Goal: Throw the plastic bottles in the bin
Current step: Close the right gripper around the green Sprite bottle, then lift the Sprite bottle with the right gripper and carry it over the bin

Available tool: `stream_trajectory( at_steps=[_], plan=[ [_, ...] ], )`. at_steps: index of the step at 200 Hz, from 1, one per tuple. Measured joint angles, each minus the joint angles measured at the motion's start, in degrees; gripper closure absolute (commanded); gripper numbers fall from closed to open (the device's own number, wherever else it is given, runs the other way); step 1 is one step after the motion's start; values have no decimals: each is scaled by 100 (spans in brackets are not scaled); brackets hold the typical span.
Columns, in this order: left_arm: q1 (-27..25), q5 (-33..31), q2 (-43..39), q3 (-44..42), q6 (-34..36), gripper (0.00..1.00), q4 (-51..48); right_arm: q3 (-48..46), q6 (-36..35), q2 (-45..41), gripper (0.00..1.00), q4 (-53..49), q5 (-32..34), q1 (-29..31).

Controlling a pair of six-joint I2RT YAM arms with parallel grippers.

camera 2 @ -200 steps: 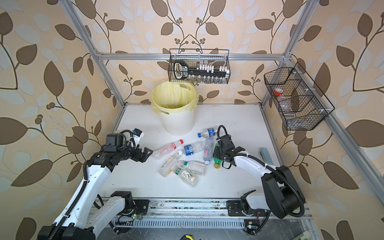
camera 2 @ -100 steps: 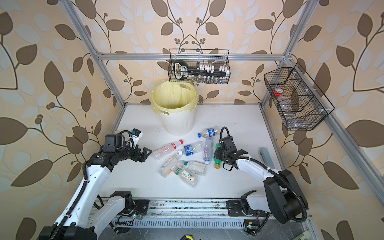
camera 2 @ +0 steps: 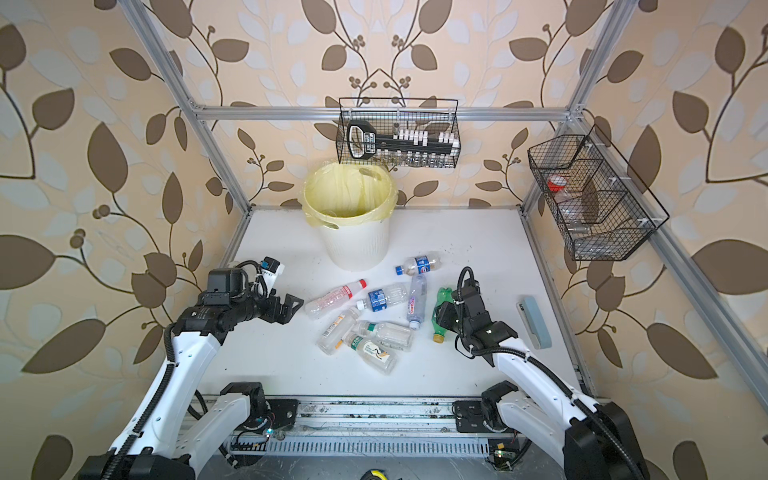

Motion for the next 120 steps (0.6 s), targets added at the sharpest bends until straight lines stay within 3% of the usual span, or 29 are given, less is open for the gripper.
stream_trajectory(
  at_steps=[48,120],
  plan=[
    [37,94,-2,0,0,1,-2,57,129,-802,49,-116,44,369],
    [245,225,-4,2,-55,1,-22,1528,-44,-380,49,-247,238,1019]
  ],
)
